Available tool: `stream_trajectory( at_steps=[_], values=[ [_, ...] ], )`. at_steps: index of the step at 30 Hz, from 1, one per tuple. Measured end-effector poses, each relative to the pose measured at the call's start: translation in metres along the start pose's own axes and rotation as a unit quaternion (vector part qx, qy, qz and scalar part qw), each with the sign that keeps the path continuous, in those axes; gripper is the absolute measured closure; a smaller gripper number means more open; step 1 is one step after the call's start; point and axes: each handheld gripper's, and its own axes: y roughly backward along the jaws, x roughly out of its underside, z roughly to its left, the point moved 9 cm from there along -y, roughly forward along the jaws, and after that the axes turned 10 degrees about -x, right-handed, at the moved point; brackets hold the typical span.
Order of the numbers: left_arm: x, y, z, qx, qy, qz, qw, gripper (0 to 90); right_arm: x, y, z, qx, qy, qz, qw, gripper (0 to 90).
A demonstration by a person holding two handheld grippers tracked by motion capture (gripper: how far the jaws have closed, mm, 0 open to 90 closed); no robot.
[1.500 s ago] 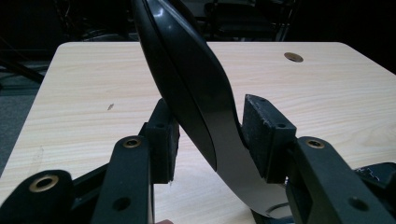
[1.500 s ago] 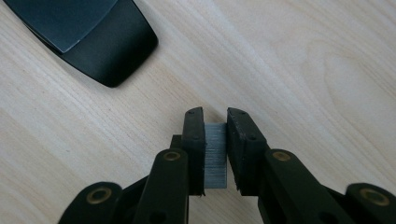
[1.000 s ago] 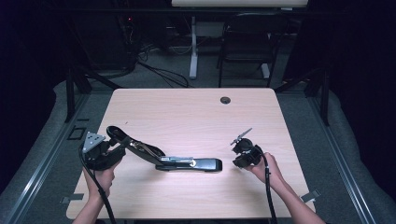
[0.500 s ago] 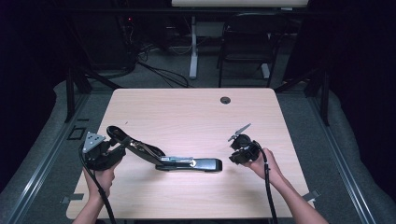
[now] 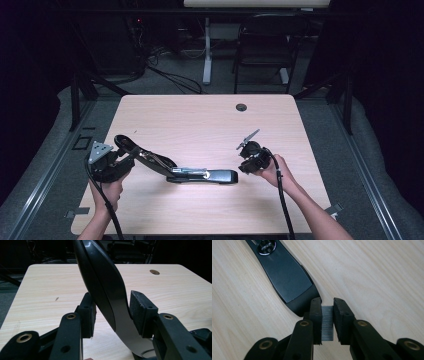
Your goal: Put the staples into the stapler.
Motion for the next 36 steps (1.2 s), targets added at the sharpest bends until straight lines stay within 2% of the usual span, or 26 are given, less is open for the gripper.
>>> stream_trajectory(
  at_steps=[6,10,12,18,21,22,23,25,33,36],
  values=[
    [0.000,0.000,0.000,-0.001,0.002,0.002,1.0000,57.7,-0.011,0.003,0.003,-0.003,0.008,-0.019,0.9998,78.3],
    [0.000,0.000,0.000,-0.003,0.004,0.003,1.0000,57.8,-0.016,0.003,0.001,-0.006,0.016,-0.013,0.9998,78.4],
    [0.000,0.000,0.000,-0.003,0.004,0.003,1.0000,57.7,-0.019,0.002,0.002,-0.007,0.015,-0.020,0.9997,78.3],
    [0.000,0.000,0.000,-0.004,0.005,0.004,1.0000,57.8,-0.028,0.004,0.005,-0.010,0.032,-0.019,0.9993,78.4],
    [0.000,0.000,0.001,-0.005,0.007,0.007,0.9999,57.9,-0.034,0.004,0.007,-0.018,0.039,-0.022,0.9988,78.3],
    [0.000,0.000,0.001,-0.005,0.008,0.006,0.9999,57.9,-0.039,0.003,0.010,-0.033,0.041,-0.032,0.9981,78.3],
    [0.000,0.000,0.001,-0.005,0.008,0.006,0.9999,57.9,-0.041,0.002,0.011,-0.037,0.043,-0.036,0.9978,78.3],
    [0.000,0.000,0.001,-0.005,0.008,0.006,0.9999,57.9,-0.044,0.001,0.012,-0.036,0.051,-0.032,0.9975,78.3],
    [0.001,-0.001,0.002,-0.009,0.011,0.010,0.9998,57.9,-0.059,-0.002,0.017,-0.048,0.059,-0.041,0.9963,78.4],
    [0.001,0.000,0.002,-0.008,0.010,0.010,0.9999,57.9,-0.062,-0.002,0.020,-0.049,0.066,-0.037,0.9960,78.4]
  ],
)
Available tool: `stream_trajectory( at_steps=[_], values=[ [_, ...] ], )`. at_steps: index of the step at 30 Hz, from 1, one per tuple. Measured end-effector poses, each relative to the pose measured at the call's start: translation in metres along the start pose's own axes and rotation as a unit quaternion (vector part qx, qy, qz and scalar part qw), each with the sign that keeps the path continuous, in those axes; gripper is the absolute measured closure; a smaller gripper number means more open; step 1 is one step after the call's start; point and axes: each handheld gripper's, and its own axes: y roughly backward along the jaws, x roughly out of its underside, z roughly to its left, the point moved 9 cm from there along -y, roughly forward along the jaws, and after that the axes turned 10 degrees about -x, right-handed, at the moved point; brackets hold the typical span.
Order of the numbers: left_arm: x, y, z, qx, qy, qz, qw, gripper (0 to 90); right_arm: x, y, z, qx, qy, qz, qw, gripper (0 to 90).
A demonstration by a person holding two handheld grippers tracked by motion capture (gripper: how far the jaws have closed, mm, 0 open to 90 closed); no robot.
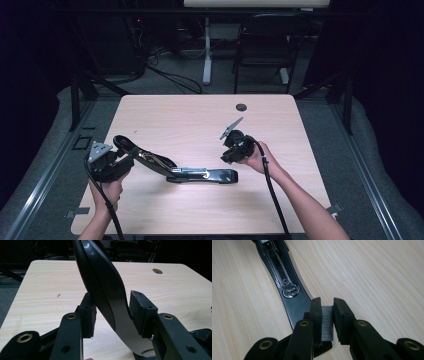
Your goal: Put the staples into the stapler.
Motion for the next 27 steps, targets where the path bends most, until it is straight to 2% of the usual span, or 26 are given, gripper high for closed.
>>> stream_trajectory(
  at_steps=[27],
  values=[
    [-0.001,0.001,-0.002,0.007,0.000,-0.006,1.0000,58.2,-0.030,-0.007,0.010,-0.007,0.047,0.011,0.9988,78.4]
  ],
)
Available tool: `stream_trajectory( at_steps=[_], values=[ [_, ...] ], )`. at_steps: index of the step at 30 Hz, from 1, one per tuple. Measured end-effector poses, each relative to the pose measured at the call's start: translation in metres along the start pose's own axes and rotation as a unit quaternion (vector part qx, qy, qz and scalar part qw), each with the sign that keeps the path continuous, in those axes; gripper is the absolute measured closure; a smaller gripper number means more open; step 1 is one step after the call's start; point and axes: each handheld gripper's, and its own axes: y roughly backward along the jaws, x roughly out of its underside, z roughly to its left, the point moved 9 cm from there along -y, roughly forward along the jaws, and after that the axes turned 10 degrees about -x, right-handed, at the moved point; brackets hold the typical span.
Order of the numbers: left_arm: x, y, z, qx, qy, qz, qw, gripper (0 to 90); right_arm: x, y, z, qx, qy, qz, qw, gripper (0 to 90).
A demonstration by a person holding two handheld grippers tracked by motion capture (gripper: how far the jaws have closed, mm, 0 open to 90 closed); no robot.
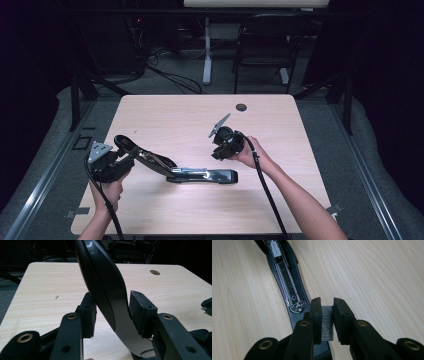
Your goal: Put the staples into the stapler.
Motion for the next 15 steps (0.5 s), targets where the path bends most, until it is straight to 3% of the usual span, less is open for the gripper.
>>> stream_trajectory(
  at_steps=[15],
  values=[
    [0.000,0.000,0.000,0.001,-0.001,0.001,1.0000,58.2,-0.011,-0.004,0.005,-0.004,0.019,0.005,0.9998,78.4]
  ],
)
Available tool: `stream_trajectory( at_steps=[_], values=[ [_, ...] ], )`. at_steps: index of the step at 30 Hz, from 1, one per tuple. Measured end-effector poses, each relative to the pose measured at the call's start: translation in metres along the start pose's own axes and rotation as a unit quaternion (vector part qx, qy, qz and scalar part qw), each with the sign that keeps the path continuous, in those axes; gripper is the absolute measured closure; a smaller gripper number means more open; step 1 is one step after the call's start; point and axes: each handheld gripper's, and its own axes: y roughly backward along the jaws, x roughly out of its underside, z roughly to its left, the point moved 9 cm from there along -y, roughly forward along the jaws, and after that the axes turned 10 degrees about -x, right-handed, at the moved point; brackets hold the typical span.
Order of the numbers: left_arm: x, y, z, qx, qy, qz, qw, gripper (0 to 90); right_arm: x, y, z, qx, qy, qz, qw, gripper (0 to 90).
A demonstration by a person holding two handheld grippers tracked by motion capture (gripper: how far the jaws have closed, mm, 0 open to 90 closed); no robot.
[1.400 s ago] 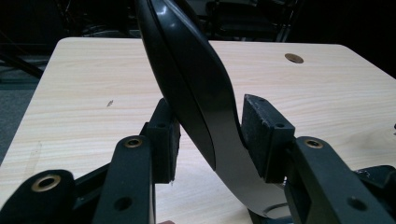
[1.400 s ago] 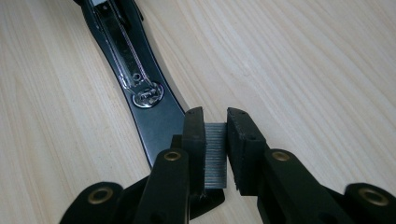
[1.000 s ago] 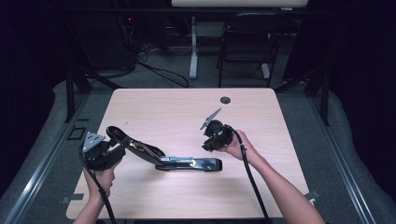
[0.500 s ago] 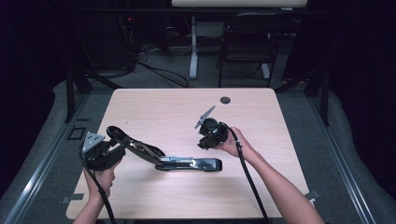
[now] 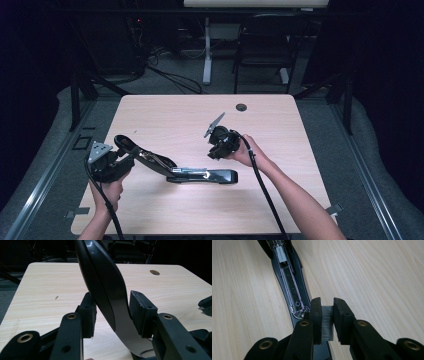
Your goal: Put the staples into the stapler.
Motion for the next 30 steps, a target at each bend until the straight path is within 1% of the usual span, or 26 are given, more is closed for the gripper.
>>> stream_trajectory(
  at_steps=[8,14,19,20,30],
  values=[
    [0.000,0.000,0.000,0.000,0.000,-0.001,1.0000,58.2,-0.007,-0.002,0.003,-0.004,0.006,0.000,1.0000,78.4],
    [0.000,0.000,0.000,0.000,0.000,-0.001,1.0000,58.2,-0.013,-0.001,0.005,-0.005,0.016,-0.001,0.9999,78.4],
    [0.000,0.000,0.000,0.001,0.001,-0.001,1.0000,58.2,-0.018,-0.005,0.005,-0.009,0.019,-0.003,0.9998,78.4],
    [0.000,0.000,0.000,0.001,0.001,-0.002,1.0000,58.3,-0.019,-0.005,0.005,-0.009,0.022,0.000,0.9997,78.4],
    [0.000,0.000,0.000,0.001,0.002,-0.001,1.0000,58.3,-0.033,-0.007,0.009,-0.014,0.037,-0.004,0.9992,78.4]
  ],
)
